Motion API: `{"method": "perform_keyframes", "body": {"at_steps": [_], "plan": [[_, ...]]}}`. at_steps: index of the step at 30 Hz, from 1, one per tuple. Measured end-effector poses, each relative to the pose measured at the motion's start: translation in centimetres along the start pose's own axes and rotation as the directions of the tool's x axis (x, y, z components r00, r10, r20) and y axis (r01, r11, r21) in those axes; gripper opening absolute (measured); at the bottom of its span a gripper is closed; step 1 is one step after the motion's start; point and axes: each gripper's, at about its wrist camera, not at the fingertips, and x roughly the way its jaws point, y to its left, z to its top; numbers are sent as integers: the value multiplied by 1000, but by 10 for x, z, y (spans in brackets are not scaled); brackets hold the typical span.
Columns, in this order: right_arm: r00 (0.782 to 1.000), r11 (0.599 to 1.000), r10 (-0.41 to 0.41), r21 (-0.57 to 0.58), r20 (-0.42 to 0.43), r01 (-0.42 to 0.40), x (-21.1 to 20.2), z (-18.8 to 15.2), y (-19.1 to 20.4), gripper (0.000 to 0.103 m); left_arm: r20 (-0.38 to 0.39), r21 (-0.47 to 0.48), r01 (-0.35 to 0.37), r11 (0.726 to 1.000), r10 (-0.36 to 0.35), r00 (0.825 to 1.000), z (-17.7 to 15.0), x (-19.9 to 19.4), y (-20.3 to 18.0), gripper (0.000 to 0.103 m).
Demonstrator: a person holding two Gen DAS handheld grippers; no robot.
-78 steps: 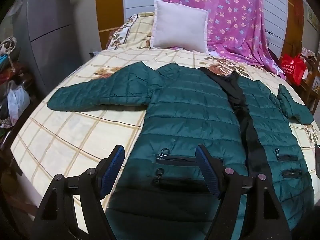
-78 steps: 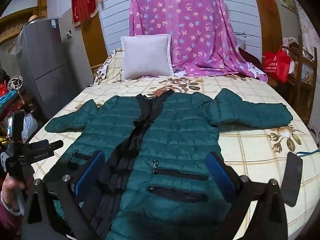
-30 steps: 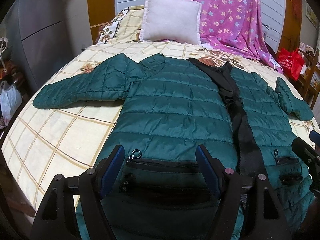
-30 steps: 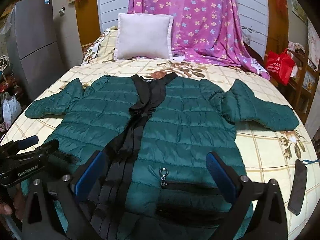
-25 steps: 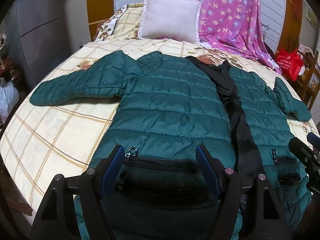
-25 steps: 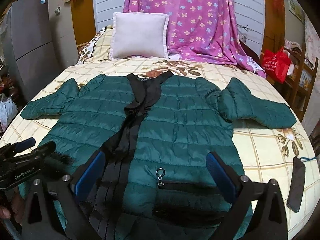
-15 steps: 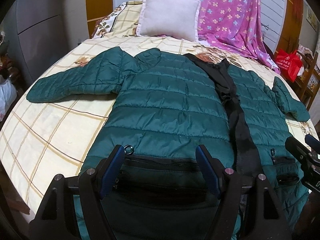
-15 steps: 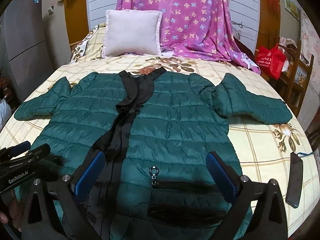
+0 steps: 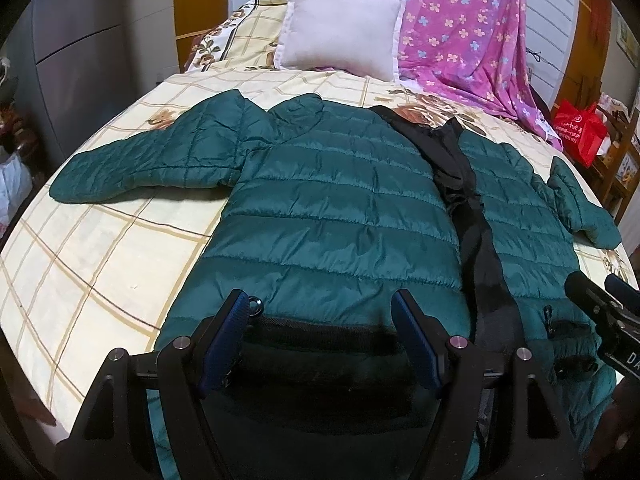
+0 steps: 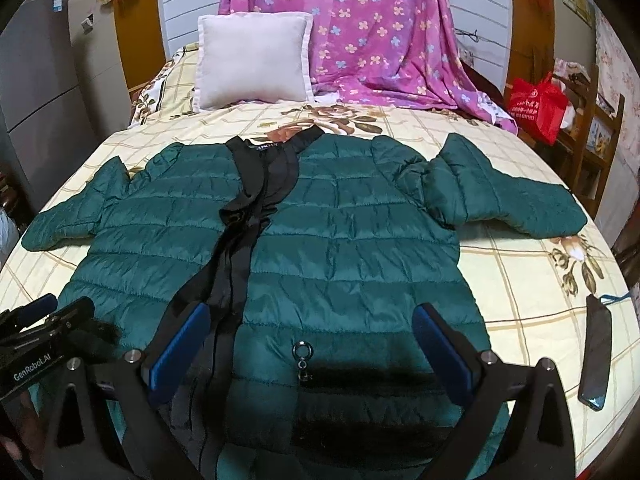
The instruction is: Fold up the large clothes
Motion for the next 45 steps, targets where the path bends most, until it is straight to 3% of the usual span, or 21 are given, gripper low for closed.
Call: {"method": "perform_keyframes", "body": {"at_steps": [23,35,45], "plan": [[1000,999,1,34,-28,0,13,15,-3,102,-6,0,5,1000,-5,1000,12,0,-9,53],[999,999,11,41,-46,-10,1,4,-2,102,-40,1,29,1000,-29,999,-2,-6,-10,53],[999,999,12,35,-46,-10,2,7,2,102,-36,-19,12,1000,-13,999,7,-3,-2,53]]}}
